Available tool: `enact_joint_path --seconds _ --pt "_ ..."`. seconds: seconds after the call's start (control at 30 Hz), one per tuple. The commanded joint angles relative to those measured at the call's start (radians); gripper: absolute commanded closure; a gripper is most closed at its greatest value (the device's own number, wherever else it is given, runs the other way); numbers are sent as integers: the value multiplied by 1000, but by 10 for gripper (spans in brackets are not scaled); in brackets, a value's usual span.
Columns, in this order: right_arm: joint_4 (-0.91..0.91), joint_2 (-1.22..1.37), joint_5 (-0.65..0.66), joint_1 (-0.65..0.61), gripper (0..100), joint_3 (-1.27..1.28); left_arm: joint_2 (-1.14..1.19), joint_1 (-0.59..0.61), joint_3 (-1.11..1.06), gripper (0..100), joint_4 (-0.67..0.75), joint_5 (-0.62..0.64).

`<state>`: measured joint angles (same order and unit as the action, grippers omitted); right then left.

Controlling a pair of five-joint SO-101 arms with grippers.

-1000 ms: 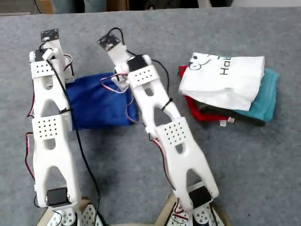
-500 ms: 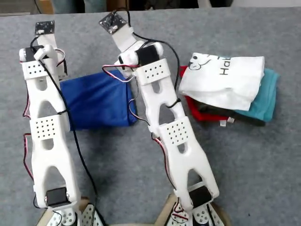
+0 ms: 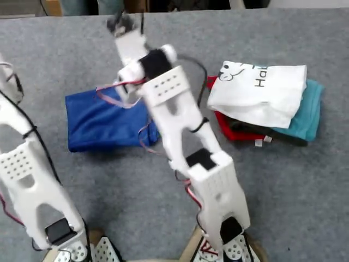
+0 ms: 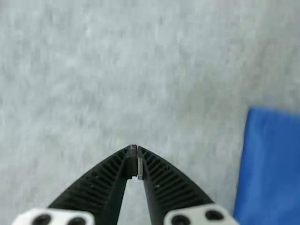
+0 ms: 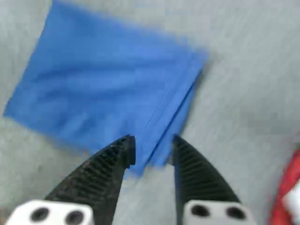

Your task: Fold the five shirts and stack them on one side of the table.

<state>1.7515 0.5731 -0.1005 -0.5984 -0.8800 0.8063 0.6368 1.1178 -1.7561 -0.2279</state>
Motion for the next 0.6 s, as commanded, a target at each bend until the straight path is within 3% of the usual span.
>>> enact_joint_path --seconds 0.0,0.17,0.3,0.57 --pt "-80 -94 -198 -18 778 255 -334 12 -433 966 -5 -38" --pt "-196 -19 -537 -21 638 311 -597 -5 -839 966 100 -40" --pt "-282 93 -637 -32 548 298 -706 -4 -1038 966 212 -40" --pt "-310 328 -746 -48 603 82 -738 5 -1099 966 233 -40"
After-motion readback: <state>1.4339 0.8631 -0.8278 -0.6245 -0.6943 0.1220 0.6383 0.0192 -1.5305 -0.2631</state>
